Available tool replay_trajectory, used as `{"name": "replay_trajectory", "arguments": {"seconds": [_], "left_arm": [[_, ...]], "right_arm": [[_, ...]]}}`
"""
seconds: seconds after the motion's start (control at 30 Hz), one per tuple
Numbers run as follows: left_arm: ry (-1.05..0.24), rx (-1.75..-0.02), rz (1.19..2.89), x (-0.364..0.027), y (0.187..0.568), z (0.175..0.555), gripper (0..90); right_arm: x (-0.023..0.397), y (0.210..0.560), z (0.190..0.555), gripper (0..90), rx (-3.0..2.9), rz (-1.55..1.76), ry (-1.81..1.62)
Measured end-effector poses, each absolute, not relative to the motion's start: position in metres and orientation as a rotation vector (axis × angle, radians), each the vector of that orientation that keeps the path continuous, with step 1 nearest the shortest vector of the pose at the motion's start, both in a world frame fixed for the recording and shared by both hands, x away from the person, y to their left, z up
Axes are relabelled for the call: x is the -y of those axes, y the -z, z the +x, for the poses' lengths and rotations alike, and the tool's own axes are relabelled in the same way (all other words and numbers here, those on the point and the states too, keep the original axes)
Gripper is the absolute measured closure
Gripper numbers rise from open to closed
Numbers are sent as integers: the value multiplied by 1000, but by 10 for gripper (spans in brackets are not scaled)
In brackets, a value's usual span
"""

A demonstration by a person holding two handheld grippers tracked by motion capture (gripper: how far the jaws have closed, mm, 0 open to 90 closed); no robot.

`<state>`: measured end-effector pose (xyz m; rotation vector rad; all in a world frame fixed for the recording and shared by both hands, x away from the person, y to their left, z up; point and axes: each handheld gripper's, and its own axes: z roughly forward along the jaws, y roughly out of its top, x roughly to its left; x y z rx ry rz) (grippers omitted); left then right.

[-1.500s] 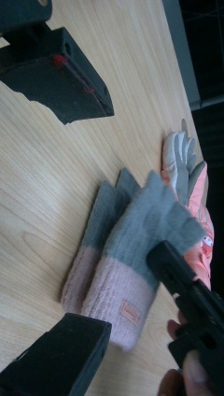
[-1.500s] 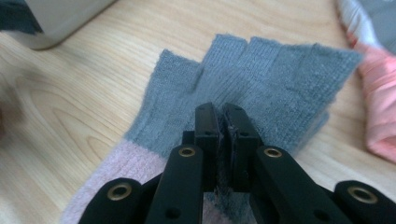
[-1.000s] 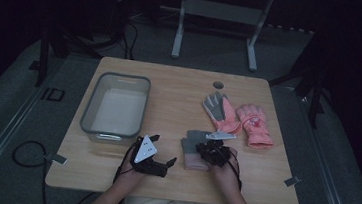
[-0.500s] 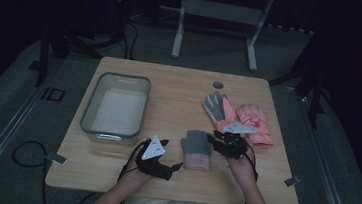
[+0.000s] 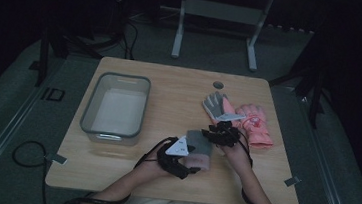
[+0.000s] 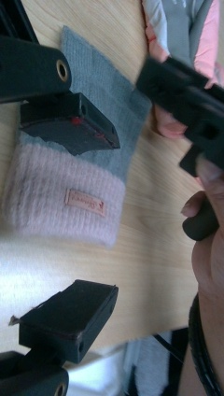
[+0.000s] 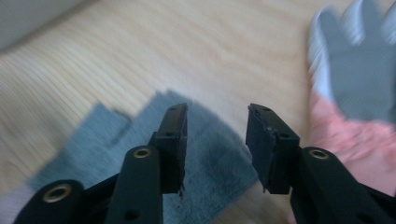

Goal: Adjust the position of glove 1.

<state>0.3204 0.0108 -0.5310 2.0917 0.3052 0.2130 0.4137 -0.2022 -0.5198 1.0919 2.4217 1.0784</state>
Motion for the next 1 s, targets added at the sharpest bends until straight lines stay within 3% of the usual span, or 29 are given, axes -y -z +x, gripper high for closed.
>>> {"name": "replay_trajectory", "arguments": {"seconds": [0.23, 0.87, 0.93, 1.0], "left_arm": [[-251, -272, 2176, -8, 536, 322, 268], [-294, -224, 2239, -4, 549, 323, 286], [-299, -216, 2249, -3, 550, 323, 287], [-300, -216, 2252, -3, 551, 323, 287]], "right_arm": [[203, 543, 422, 444, -2503, 1150, -1032], [202, 546, 429, 355, -2534, 1159, -1002], [203, 547, 429, 400, -2539, 1159, -1020], [202, 545, 428, 510, -2565, 1166, -1041]]}}
